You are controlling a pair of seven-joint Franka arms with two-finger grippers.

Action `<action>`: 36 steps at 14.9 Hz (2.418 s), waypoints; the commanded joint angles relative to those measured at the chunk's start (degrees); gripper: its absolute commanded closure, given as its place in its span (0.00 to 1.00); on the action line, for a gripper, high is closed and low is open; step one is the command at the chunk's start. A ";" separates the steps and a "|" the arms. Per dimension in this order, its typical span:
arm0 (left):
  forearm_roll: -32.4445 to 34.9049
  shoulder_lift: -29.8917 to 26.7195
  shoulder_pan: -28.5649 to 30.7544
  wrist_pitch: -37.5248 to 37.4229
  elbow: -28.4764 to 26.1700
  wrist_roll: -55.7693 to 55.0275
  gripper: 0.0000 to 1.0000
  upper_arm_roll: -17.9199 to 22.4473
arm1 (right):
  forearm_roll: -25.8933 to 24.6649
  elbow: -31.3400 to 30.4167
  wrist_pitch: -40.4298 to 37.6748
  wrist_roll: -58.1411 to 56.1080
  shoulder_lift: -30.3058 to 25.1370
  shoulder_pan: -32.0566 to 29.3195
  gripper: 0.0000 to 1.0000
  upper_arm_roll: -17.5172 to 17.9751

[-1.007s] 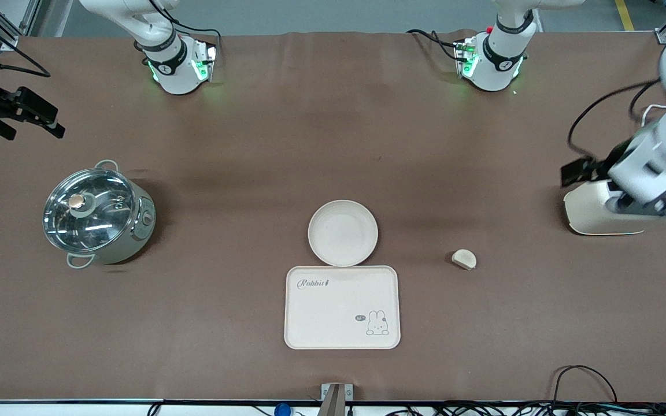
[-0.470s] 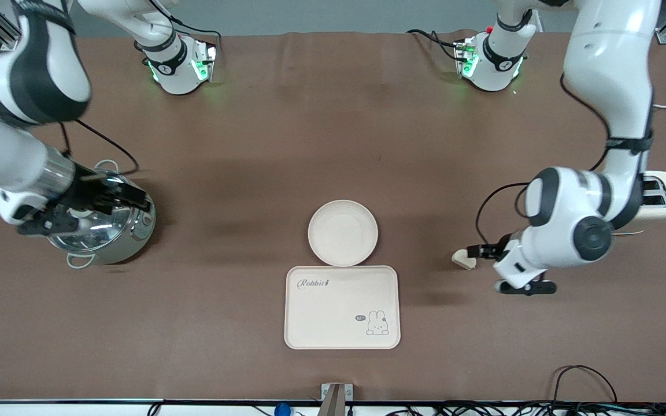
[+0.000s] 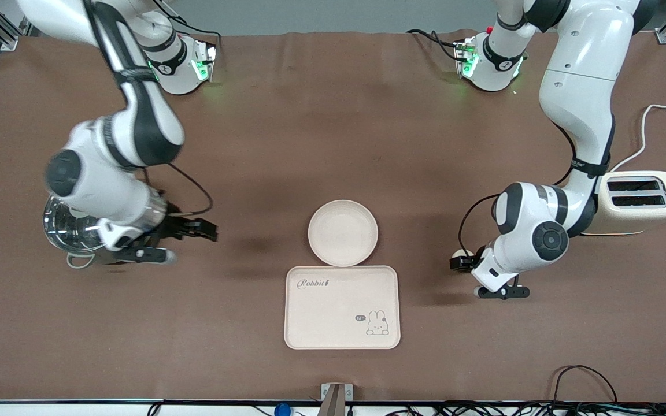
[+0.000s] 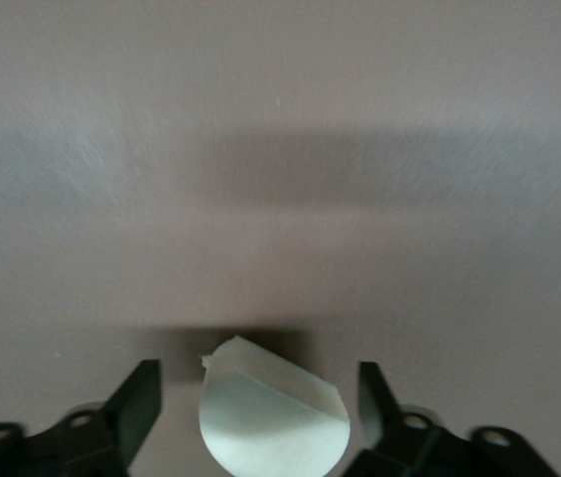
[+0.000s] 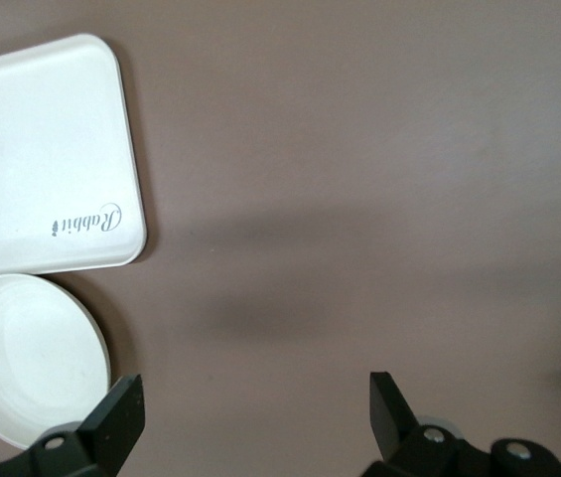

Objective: Place bun in plate and plate on tray
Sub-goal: 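Carry the bun toward the plate while the right gripper grips the plate, then lower the bun into the white plate and open the left gripper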

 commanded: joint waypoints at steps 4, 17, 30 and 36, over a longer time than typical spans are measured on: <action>-2.09 -2.02 1.55 1.65 -3.69 -0.04 0.66 -1.86 | 1.23 -5.34 8.98 10.62 1.21 8.59 0.00 -0.49; -2.71 0.08 -13.82 0.68 5.45 -36.85 0.77 -7.31 | 0.36 6.18 22.54 20.78 18.71 19.07 0.10 -0.58; 5.71 -4.64 -11.91 -1.75 5.45 -35.13 0.00 -6.79 | -0.17 3.98 22.10 13.91 19.06 20.21 0.41 -0.93; 9.33 -16.77 -0.93 -15.99 5.45 -10.71 0.00 -6.61 | -0.17 3.89 22.71 12.94 19.41 20.21 0.46 -0.93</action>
